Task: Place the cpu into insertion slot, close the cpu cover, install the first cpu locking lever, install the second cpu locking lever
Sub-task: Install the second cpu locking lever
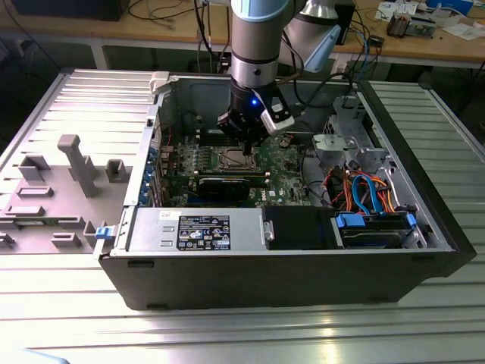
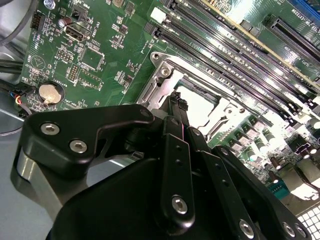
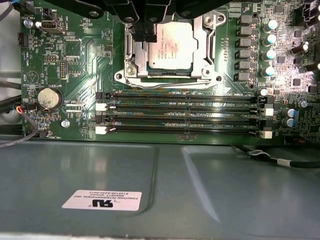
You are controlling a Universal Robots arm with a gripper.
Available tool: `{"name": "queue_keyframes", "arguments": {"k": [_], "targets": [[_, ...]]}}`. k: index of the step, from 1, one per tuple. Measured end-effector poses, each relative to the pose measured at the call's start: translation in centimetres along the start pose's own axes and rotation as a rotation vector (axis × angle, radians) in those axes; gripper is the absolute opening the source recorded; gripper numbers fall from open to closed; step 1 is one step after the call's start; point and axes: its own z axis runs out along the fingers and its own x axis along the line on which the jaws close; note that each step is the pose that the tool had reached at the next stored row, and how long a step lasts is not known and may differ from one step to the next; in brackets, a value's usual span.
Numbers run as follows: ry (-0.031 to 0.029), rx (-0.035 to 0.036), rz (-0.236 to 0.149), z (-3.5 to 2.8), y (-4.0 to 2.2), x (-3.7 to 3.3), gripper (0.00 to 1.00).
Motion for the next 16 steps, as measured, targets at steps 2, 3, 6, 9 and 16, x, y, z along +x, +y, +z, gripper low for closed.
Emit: {"name": "queue_keyframes", "arguments": {"k": [2, 3, 6, 9, 16], "targets": [[0.0, 0.0, 0.0, 0.0, -0.01, 0.0, 0.11], [-0.0001, 0.0001, 0.0, 0.0, -0.05, 0.0, 0.11], [0.0, 0.0, 0.0, -0.02, -0.72, 0.02, 0.11], [0.0, -0.0001, 0.0, -0.77, -1.17, 0.03, 0.11], [0.0001, -0.0095, 0.0, -0.9, -2.17, 0.09, 0.11]]}}
